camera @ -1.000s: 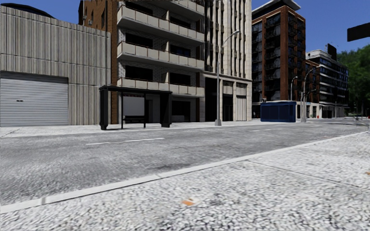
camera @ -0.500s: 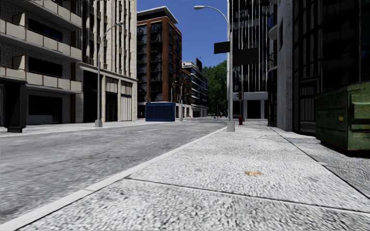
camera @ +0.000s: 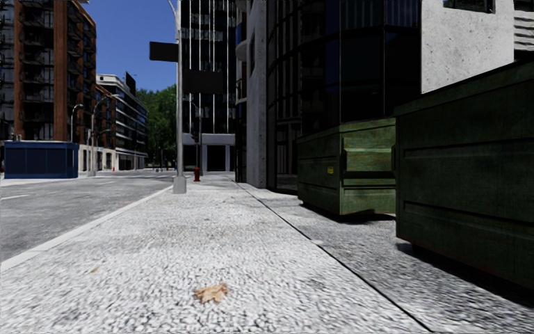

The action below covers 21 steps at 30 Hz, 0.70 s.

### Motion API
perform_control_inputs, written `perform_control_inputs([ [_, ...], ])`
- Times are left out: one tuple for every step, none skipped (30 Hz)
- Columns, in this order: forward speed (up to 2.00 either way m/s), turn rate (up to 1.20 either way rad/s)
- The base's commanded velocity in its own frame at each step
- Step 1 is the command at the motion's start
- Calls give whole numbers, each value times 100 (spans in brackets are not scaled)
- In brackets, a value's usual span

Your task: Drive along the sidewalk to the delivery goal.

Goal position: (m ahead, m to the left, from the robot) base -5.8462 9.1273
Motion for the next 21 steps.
perform_control_inputs([
  [200,79],
  [200,120],
  [200,120],
  [200,120],
  [200,120],
  [200,120],
  [200,120],
  [200,120],
  [200,120],
  [200,120],
  [200,120],
  [200,120],
  [200,120],
  [200,120],
  [200,120],
  [200,85],
  [200,7],
  [200,7],
  [200,0],
  [200,0],
  [200,0],
])
